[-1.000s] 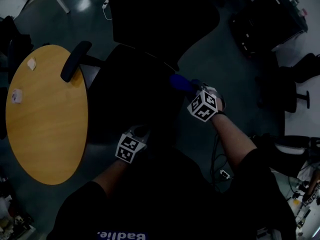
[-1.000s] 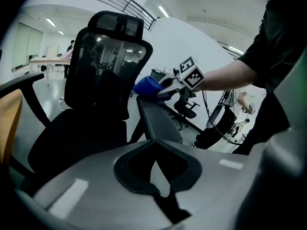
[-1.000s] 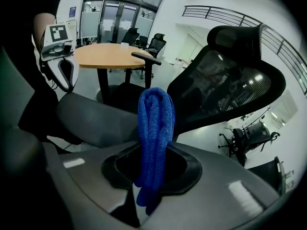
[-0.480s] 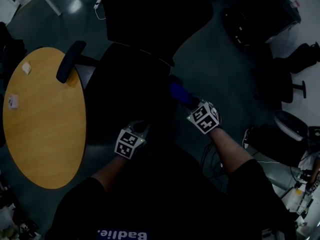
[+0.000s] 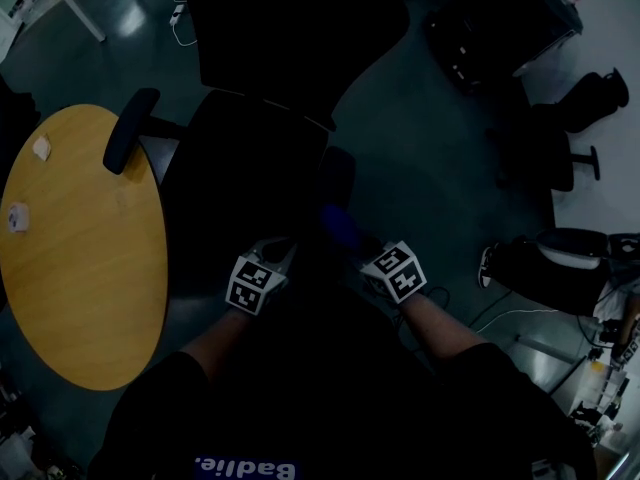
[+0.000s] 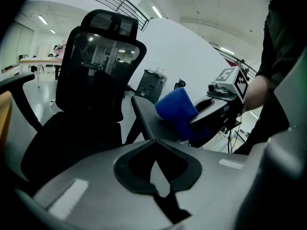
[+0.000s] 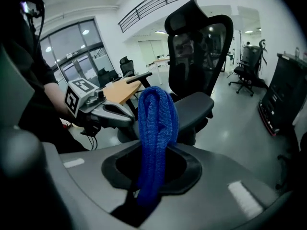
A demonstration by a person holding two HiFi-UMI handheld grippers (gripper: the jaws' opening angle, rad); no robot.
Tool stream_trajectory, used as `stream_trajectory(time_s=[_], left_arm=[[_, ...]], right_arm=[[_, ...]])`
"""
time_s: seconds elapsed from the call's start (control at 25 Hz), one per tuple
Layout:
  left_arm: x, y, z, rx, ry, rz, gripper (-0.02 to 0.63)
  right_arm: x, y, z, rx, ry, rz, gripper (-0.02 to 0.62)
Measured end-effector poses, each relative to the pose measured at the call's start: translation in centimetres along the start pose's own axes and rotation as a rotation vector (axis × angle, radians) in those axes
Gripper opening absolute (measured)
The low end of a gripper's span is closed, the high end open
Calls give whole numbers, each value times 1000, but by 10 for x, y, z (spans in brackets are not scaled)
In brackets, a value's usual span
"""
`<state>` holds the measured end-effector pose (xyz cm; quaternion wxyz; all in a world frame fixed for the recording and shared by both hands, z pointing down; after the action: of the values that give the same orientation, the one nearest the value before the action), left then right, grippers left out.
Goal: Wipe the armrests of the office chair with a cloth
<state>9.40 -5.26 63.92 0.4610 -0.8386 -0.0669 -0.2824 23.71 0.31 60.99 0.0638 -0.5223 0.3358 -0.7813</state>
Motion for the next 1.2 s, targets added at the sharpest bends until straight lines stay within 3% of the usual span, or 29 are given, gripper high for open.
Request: stream_trajectory(time_s=[0.2, 0.6, 0.76, 1.0, 1.2], left_arm=[[0, 0, 0, 9, -13, 2, 20], [0, 0, 0, 13, -34, 7, 20], [-2, -2, 1, 4, -27, 14, 20], [-4, -13, 10, -24, -26, 9, 20], [-1, -23, 14, -39, -23, -3, 20]], right_arm=[[2, -9, -32, 46, 58, 4, 87], [5, -5, -66, 17, 157, 1, 87], [-14, 22, -35, -13, 117, 56, 87], [-22, 116, 54, -202, -44, 150, 87], [14, 167, 108, -342, -142, 94, 87]])
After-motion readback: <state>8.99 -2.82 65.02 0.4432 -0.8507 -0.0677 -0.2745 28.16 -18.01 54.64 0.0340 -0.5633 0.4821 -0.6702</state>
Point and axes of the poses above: the fingertips, and each gripper's own axes: x forward along the fingers, z to its right, y out of its top, the point moved 5 cm from there along -x, backward along the fingers, and after that the axes turned 4 degrees about -x, right-handed, at the moved point
